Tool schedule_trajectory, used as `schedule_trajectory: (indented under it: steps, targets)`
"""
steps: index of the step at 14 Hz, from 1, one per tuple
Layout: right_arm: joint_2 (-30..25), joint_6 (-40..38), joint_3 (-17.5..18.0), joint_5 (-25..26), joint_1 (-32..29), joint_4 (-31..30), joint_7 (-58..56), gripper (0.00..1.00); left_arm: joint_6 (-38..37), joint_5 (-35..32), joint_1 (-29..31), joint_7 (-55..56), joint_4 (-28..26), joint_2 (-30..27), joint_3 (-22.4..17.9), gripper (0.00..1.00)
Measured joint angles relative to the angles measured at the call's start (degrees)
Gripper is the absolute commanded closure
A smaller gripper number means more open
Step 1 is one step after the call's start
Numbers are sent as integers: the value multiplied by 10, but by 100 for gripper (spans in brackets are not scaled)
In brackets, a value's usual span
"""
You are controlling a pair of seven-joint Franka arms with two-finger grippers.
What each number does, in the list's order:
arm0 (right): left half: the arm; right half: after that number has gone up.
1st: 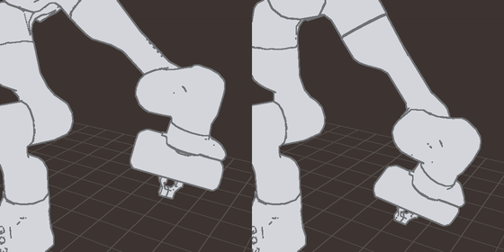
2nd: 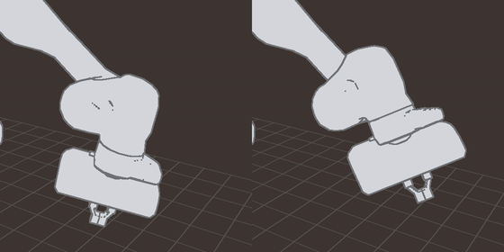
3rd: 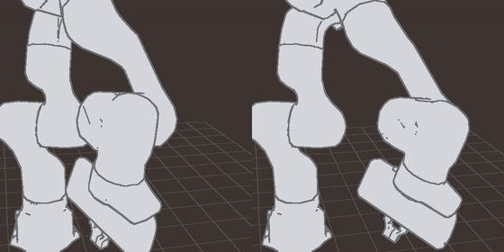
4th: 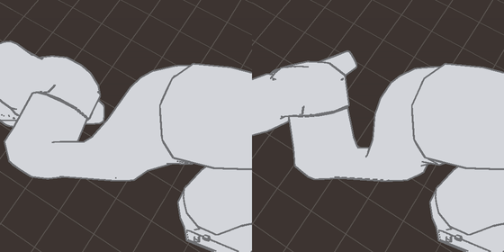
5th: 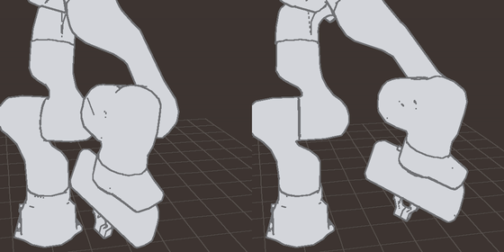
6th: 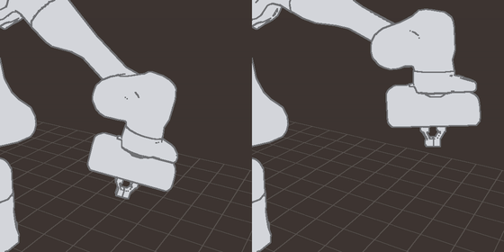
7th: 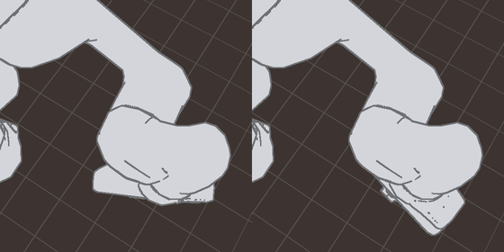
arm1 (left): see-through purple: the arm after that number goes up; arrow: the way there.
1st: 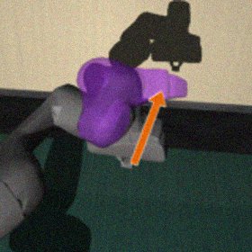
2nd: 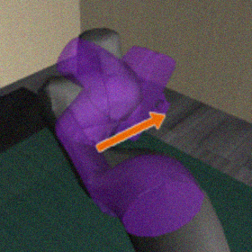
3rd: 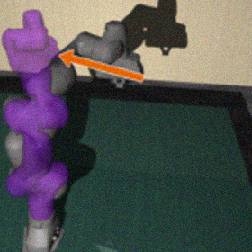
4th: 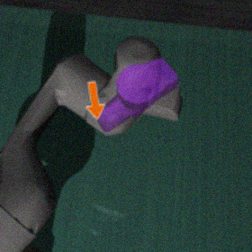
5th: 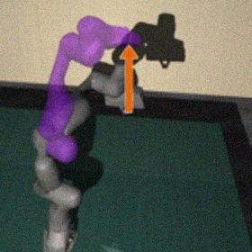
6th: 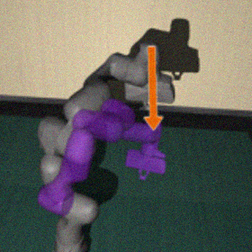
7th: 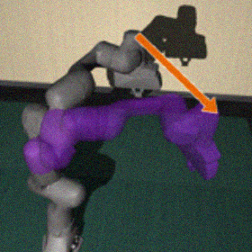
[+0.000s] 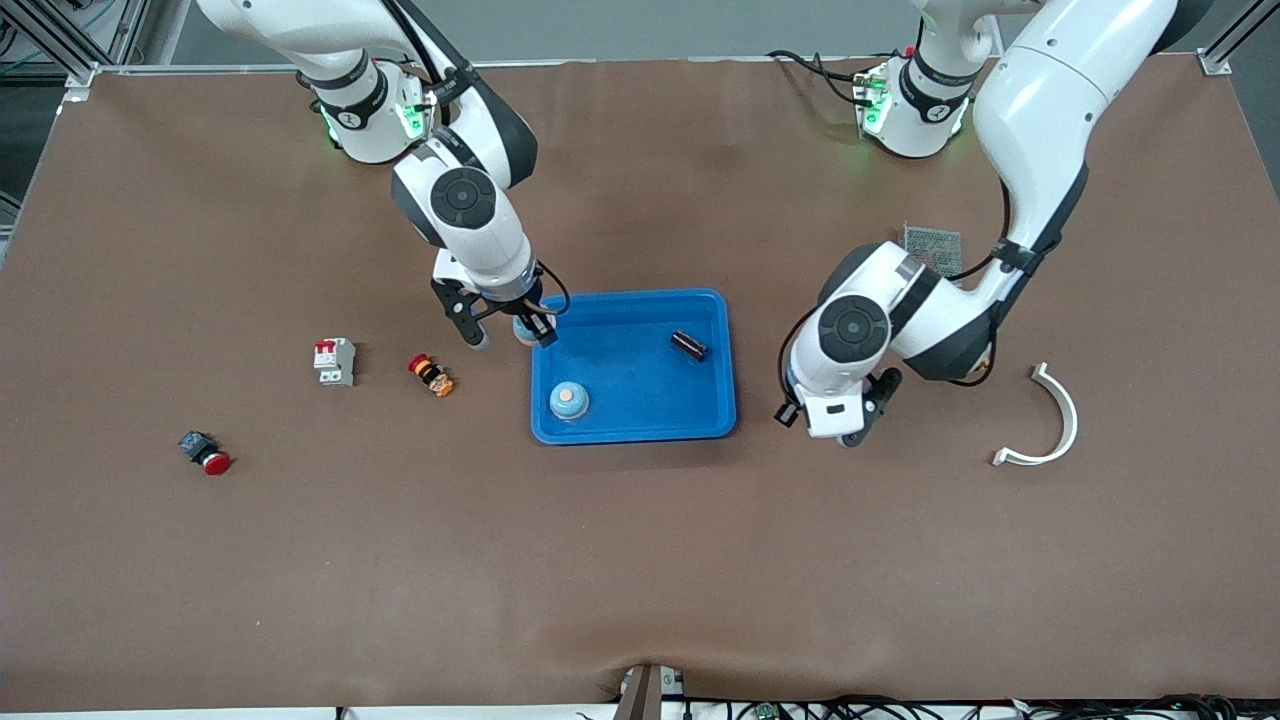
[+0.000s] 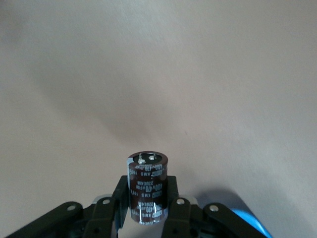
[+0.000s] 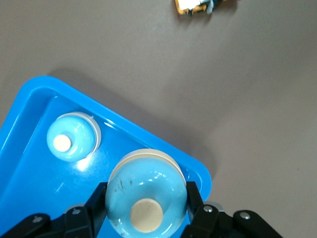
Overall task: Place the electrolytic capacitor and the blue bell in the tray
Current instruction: 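Carry the second bell and the capacitor over the blue tray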
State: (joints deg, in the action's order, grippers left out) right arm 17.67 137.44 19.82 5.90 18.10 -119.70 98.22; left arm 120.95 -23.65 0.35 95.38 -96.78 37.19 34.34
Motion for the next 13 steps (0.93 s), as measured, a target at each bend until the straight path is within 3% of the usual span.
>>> schedule_trajectory:
  steps: [3, 9, 13]
  targets:
    - [9, 22, 0, 7, 10, -2, 30, 100, 10, 0, -32, 34, 5, 0, 0, 100]
    - [71, 51, -1, 90, 16, 6, 104, 100, 32, 0, -78, 91, 22, 17, -1, 100]
    - [110, 51, -1, 116, 32, 32, 139, 100, 75, 0, -104, 125, 31, 44, -8, 100]
